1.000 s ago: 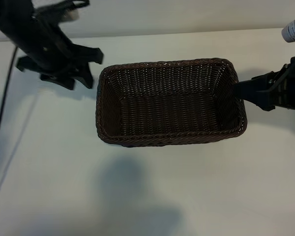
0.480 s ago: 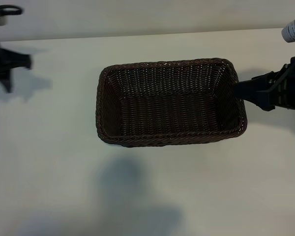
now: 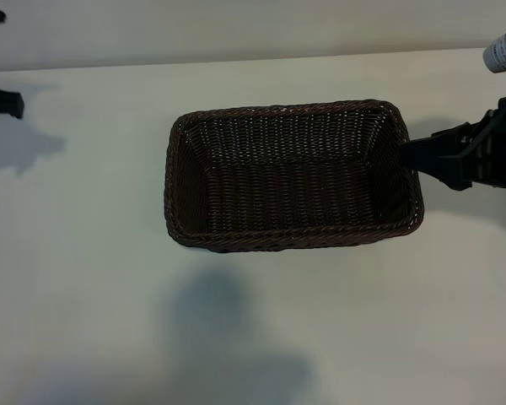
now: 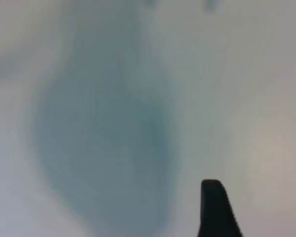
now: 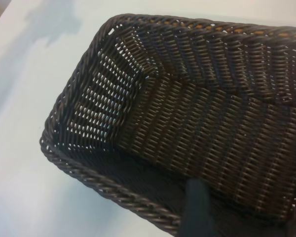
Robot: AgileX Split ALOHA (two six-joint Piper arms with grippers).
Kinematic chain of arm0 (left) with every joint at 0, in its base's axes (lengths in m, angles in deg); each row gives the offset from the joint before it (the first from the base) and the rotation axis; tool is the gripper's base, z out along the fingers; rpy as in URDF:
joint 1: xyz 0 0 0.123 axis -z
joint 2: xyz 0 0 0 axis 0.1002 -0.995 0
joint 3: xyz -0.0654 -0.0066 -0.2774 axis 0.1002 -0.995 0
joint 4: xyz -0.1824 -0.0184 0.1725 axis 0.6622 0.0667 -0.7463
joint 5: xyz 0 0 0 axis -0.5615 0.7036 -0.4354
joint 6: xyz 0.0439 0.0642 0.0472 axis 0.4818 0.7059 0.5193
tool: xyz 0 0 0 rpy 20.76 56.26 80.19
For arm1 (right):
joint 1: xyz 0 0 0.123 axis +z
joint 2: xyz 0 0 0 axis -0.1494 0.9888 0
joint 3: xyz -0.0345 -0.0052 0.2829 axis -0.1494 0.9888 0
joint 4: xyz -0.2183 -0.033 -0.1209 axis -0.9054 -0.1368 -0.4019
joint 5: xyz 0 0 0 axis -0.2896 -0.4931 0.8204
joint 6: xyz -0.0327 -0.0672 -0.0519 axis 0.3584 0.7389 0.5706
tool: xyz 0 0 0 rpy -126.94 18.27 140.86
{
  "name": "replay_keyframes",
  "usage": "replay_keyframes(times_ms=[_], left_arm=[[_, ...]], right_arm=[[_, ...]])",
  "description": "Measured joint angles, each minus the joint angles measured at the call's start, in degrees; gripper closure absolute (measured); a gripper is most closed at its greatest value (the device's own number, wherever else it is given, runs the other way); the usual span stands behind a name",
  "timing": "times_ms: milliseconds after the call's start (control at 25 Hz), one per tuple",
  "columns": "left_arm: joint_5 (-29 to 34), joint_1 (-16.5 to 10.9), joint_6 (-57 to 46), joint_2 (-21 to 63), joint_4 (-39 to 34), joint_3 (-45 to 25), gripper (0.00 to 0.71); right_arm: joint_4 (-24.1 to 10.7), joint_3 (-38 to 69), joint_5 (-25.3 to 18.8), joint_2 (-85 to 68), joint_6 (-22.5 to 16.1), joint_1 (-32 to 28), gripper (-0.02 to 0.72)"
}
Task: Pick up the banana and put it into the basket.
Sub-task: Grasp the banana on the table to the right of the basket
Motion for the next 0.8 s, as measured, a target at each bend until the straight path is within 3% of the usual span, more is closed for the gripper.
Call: replay_keyframes(times_ms=[280,520,800], left_arm=[[0.0,0.0,4.7,11.1,7.9,0.0,0.264],[0.1,0.0,6.6,21.0,9.6,-1.0,0.264],[0.1,0.0,6.6,36.4,9.9,-14.7,0.264]], right_arm=[[0.0,0.0,0.0,0.0,0.0,0.0,0.162],[0.0,0.0,0.0,0.0,0.0,0.0,0.162],[0.0,0.0,0.0,0.0,0.0,0.0,0.162]])
